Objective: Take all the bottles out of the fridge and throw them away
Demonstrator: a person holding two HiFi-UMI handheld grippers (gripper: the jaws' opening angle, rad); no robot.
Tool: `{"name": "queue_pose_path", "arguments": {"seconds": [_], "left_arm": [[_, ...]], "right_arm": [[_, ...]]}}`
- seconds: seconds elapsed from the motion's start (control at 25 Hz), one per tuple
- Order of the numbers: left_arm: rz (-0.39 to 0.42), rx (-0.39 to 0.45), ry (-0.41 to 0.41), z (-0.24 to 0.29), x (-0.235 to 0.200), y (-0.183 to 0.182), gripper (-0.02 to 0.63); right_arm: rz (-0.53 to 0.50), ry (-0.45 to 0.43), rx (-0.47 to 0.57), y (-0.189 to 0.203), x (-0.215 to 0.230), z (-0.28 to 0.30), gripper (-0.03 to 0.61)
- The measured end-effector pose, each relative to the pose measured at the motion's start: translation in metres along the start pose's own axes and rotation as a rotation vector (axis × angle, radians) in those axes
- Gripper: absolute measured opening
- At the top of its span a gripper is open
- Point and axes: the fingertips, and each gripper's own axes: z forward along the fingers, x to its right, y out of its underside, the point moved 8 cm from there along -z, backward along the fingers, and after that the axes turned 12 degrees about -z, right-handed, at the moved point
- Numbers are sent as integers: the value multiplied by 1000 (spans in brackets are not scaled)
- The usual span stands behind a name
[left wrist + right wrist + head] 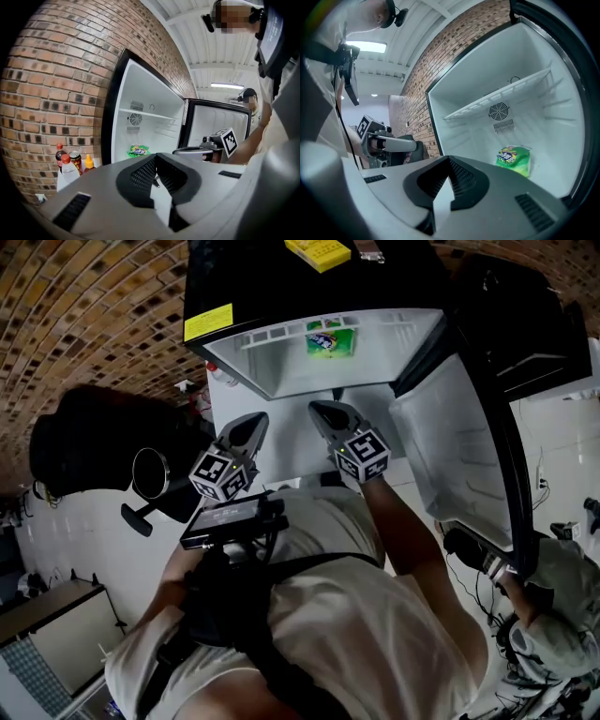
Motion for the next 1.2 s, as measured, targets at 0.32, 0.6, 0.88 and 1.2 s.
{"name": "queue_pose_path", "arguments": {"seconds": [0.32,0.6,0.88,1.2], "left_arm": [[26,11,10,5,-29,-16,0],[28,6,18,12,-28,-21,0],[52,0,7,7,-27,-20,0],[47,23,-66,-16,-31,-21,0]], "right_arm": [[-8,32,19,-6,2,22,3],[-4,83,-17,0,13,18,3],[-53,169,-115,23,46,22,29],[-403,225,-355,24,105,68,160]]}}
